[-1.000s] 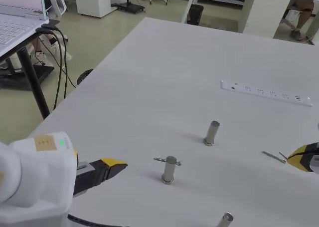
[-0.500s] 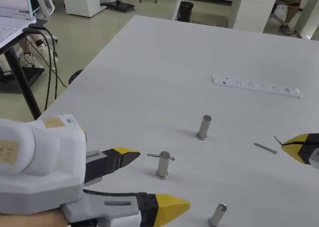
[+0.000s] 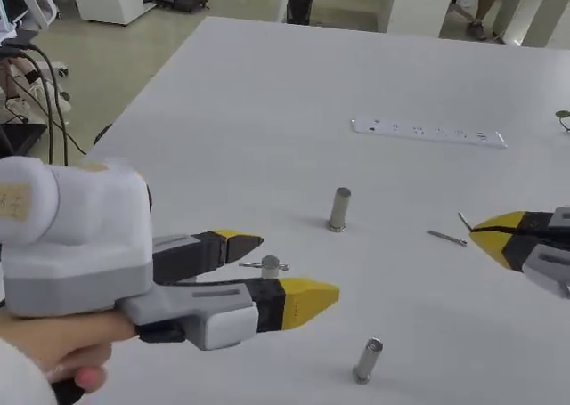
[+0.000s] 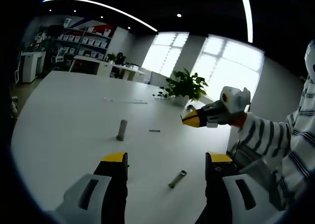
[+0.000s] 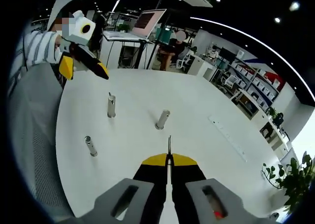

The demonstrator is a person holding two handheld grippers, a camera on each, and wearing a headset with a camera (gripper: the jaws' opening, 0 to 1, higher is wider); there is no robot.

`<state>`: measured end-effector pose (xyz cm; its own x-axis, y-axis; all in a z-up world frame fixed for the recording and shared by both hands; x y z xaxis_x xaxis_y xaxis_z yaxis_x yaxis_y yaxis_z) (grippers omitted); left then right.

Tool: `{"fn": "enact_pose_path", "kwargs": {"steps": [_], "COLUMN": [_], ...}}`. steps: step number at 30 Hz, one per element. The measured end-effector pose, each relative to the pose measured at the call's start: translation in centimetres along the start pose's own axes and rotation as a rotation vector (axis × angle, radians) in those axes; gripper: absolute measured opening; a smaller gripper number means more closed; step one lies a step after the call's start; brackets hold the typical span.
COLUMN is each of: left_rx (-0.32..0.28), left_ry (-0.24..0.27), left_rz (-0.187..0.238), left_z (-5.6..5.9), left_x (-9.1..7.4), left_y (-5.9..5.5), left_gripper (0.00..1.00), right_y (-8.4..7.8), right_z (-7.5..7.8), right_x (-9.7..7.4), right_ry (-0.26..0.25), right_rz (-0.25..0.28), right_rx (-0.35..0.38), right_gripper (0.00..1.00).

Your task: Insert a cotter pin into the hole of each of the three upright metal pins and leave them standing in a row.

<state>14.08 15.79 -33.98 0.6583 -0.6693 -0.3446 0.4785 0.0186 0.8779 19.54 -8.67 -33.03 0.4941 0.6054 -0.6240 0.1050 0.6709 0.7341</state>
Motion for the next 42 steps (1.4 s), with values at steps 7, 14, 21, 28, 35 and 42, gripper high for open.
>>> {"fn": "enact_pose_path", "kwargs": {"steps": [7,14,21,28,35,42], "left_rx": [-0.013,-0.023,-0.022,-0.011,-0.001,-0.023], "left_ry": [-0.054,-0.093,-0.123,-0.167,-0.200,-0.212], "left_rz": [-0.033,-0.029,-0.061,-0.062,-0.085,-0.098], "left_z": [0.8,1.4,1.9,2.8,3.6,3.7], "left_x": [1.9,3.2,4.0,4.7,5.5,6.0], "left_y": [0.5,1.6,2.2,3.0,3.4,3.7], "left_gripper": [0.55,0.53,0.50,0.43,0.38,0.28], "right_y": [1.3,2.3,3.3,3.1,4.0,4.9], "right_z": [-0.6,-1.5,-3.3,-4.8,-5.7,-6.0], "right_x": [-1.4,-1.6,-1.1,-0.2,0.1,0.4], "right_ry": [-0.070,-0.087,-0.084,-0.077,-0.080,-0.092], "right_rz": [0.033,0.043,0.062,0.060,0.061,0.052], "right_rx": [-0.054,-0.116,-0.152,-0.166,-0.188,-0.228], "right_gripper": [0.00,0.00,0.00,0.00,0.00,0.00]}}
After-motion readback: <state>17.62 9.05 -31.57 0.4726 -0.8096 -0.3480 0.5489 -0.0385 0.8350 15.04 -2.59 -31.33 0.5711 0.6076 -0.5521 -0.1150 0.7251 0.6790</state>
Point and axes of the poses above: the centre of the closed fingertips' face, and the gripper's own axes: x roughly forward along the fingers, z roughly to its right, y roughly out of its top, the point moved 7 cm from there along -x, roughly backward along the fingers, and after that the axes turned 11 degrees about y, right-handed, at the moved point
